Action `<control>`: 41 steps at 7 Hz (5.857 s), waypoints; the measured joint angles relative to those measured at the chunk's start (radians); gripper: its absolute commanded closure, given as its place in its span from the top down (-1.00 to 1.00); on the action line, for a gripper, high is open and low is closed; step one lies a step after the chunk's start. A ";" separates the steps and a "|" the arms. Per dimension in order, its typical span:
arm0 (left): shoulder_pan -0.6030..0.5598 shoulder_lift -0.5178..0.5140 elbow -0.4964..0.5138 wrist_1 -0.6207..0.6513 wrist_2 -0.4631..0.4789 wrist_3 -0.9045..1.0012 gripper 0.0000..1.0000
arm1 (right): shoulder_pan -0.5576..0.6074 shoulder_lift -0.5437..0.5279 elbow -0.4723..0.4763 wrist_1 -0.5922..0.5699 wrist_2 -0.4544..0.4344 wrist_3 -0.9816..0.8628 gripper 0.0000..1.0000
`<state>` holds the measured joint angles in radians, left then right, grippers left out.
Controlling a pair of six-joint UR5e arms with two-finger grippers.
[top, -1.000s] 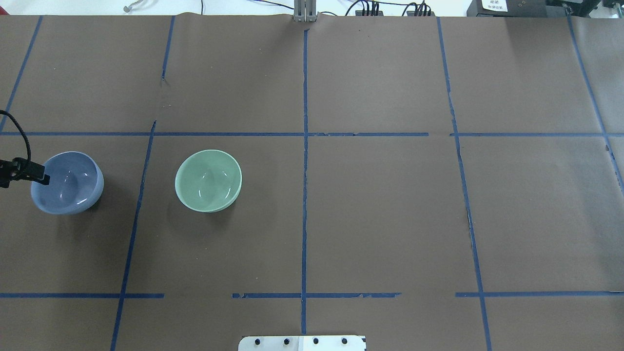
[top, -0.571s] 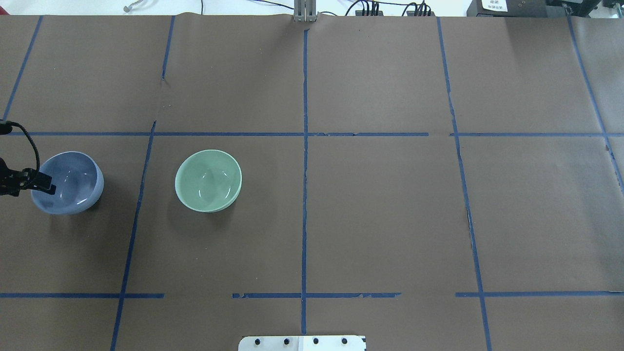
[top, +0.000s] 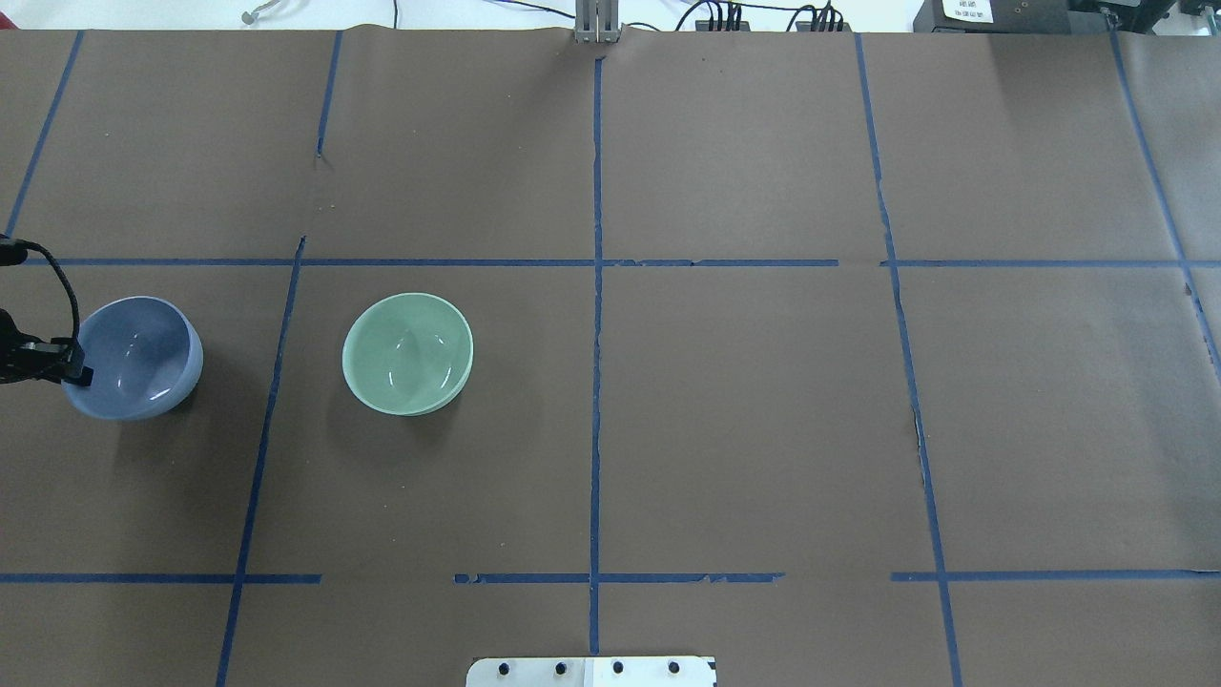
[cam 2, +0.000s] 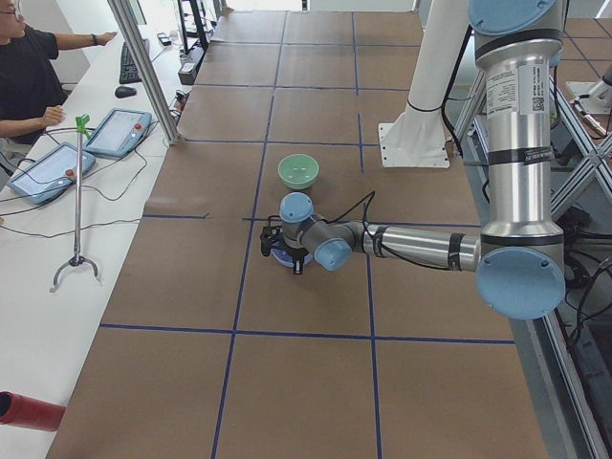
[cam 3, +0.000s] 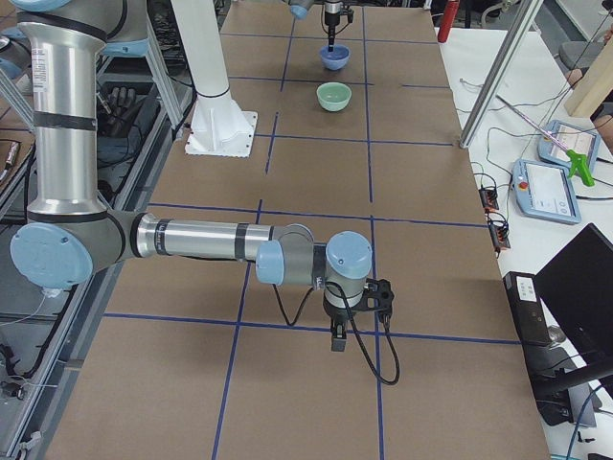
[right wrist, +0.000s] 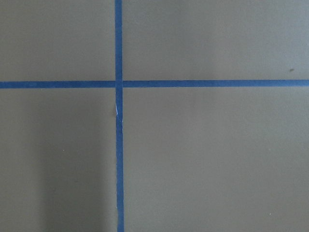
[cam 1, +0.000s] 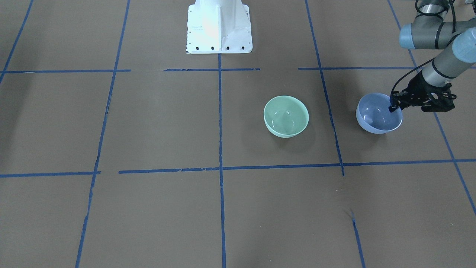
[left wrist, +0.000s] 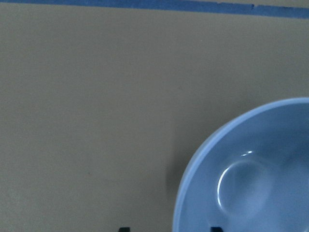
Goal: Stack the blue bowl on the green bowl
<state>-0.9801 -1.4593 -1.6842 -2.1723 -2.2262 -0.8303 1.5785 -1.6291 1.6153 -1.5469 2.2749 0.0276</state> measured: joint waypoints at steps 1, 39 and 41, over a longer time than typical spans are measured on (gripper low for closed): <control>-0.004 0.003 -0.013 0.001 0.000 0.004 -1.00 | 0.000 0.000 0.000 0.000 0.000 0.000 1.00; -0.608 -0.065 0.036 0.562 -0.073 0.939 1.00 | 0.000 0.000 0.000 0.001 0.000 0.000 1.00; -0.616 -0.035 0.052 0.562 -0.120 0.942 1.00 | 0.000 0.000 0.000 0.001 0.000 0.000 1.00</control>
<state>-1.5962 -1.4939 -1.6320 -1.6107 -2.3460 0.1113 1.5785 -1.6291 1.6153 -1.5463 2.2752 0.0276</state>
